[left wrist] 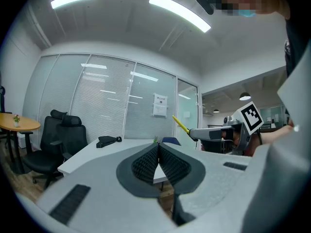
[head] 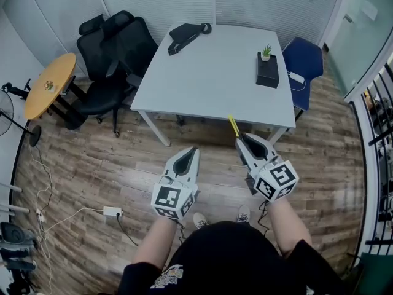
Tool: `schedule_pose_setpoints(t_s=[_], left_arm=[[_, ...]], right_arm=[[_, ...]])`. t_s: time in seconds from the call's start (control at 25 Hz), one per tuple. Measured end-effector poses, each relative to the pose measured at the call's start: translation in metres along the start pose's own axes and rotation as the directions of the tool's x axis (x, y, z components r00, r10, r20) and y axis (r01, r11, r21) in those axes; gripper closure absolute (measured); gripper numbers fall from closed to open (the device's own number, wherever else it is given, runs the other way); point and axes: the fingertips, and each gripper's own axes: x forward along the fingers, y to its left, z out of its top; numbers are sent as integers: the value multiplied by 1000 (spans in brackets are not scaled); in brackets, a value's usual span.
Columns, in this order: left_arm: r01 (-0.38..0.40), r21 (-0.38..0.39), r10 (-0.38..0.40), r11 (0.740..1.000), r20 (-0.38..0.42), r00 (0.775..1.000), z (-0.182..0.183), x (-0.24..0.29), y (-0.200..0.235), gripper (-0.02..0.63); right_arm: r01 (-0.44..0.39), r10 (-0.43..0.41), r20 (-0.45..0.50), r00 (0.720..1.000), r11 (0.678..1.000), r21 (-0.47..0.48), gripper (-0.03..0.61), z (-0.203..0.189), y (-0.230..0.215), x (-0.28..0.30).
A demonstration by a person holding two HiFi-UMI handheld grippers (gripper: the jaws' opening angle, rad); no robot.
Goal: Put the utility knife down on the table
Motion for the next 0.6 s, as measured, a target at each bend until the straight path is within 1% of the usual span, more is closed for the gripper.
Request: schedule_pose_setpoints(t_s=[0.36,0.6], left_arm=[[34,1,-34,999,-7,999,-4,-26,38,609],[37,-13,-37,999,-5,999,-6,-37,57,609]], right_arm=[[33,-34,13,999,999,7,509,-8,36,27],[46,-46,6,999,999,9,509,-13,50,37]])
